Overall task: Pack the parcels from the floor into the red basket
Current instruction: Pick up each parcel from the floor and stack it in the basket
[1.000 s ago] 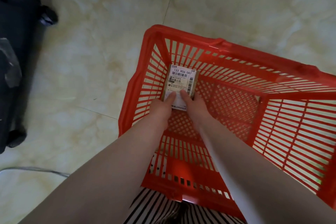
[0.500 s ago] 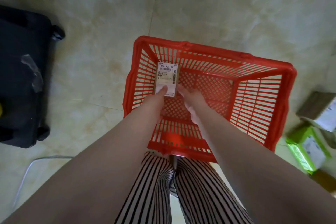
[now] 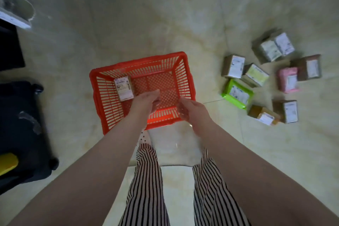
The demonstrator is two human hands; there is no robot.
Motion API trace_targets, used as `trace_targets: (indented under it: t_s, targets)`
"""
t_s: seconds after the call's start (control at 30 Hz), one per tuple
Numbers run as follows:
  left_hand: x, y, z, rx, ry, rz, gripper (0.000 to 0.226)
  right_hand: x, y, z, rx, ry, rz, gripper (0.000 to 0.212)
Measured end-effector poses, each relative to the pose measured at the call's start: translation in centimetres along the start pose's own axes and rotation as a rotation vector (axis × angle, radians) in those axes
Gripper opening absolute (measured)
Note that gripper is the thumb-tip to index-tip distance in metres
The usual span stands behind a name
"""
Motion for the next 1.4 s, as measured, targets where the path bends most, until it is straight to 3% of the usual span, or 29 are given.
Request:
trace_targets:
  t_s: [0.13, 0.5, 0.67, 0.77, 0.93, 1.07, 1.4]
  targets:
    - [1.2, 0.9, 6.7, 0.002, 0.038, 0.014, 0.011, -0.1, -1.8, -7.3, -0.017, 0.095, -0.011, 0.016]
    - [5.9, 1.3, 30.9, 0.093, 0.086, -0.001, 0.004, 4.9, -10.7, -33.7, -0.151, 0.145, -0.076, 0.011]
    - [5.4, 2.3, 39.8, 0.149, 0.165, -0.013, 0.008, 7.9, -11.2, -41.4, -0.248, 0.208, -0.132, 0.011]
    - [4.5, 4.2, 42.7, 0.147, 0.194, -0.02, 0.012, 9.3, -9.8, -44.4, -0.289, 0.242, -0.136, 0.012]
    - [2.9, 9.1, 46.7, 0.133, 0.199, -0.066, 0.019, 11.2, -6.1, -48.7, -0.355, 0.23, -0.1, 0.043]
    - [2.9, 14.5, 48.8, 0.149, 0.256, -0.062, 0.016, 12.5, -0.6, -51.7, -0.358, 0.126, -0.084, 0.052]
    - [10.6, 33.9, 48.2, 0.109, 0.399, -0.195, 0.027, 11.3, 19.3, -56.0, -0.259, -0.25, -0.117, 0.064]
Point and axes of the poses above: each hand's wrist, its own y-axis towards the middle knuckle, its own z-axis out of the palm, x = y × z, the point moved 9 cm from there along y, towards the middle knuckle, and after that the axes turned 14 degrees about x, right-handed, at the moved point
